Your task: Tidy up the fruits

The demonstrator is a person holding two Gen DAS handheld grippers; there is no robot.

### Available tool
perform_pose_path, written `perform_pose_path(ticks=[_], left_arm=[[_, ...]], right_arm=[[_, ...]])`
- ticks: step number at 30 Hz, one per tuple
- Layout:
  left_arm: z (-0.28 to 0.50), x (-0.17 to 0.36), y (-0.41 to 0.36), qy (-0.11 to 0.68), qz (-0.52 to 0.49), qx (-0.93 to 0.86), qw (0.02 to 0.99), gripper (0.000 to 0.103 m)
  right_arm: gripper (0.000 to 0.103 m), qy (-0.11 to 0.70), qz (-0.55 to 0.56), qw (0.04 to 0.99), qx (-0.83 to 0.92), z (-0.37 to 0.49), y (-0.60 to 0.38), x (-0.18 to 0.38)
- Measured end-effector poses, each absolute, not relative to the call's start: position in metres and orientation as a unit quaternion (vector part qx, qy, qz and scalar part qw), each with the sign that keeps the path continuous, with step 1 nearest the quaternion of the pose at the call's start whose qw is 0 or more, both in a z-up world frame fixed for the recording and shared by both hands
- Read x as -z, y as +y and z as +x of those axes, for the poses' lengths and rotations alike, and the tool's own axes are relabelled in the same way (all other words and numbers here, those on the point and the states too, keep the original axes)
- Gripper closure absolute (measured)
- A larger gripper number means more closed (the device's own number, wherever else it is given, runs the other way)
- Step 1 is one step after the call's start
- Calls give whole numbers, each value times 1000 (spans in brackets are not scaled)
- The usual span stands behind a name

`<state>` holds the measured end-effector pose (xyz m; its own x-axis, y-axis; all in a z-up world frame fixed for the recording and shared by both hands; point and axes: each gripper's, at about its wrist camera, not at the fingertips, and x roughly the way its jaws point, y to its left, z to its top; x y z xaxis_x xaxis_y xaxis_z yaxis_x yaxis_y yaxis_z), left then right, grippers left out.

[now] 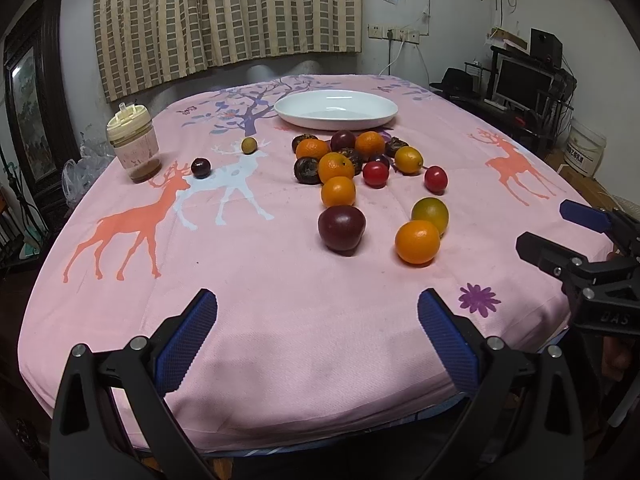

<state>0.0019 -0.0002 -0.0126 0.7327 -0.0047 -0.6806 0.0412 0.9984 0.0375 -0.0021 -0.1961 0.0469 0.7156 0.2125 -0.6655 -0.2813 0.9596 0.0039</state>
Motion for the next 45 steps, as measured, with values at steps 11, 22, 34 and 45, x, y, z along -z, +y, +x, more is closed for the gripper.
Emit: perform_pose_path(ticks=[11, 22, 34, 45], left_arm=[[19, 35, 9, 396, 19, 13, 918, 5], [37, 42, 30, 389, 9, 14, 921, 5], [49, 41, 59, 386, -19, 8, 922, 5], [59, 39, 71, 386, -28, 15, 922, 5]], right_arm=[[4, 363, -79, 917, -148, 4, -176, -25], [3, 375, -83, 909, -160, 18, -158, -8], [20, 421, -58, 886, -184, 37, -140, 3], [56, 439, -38, 869, -227, 51, -121, 5]])
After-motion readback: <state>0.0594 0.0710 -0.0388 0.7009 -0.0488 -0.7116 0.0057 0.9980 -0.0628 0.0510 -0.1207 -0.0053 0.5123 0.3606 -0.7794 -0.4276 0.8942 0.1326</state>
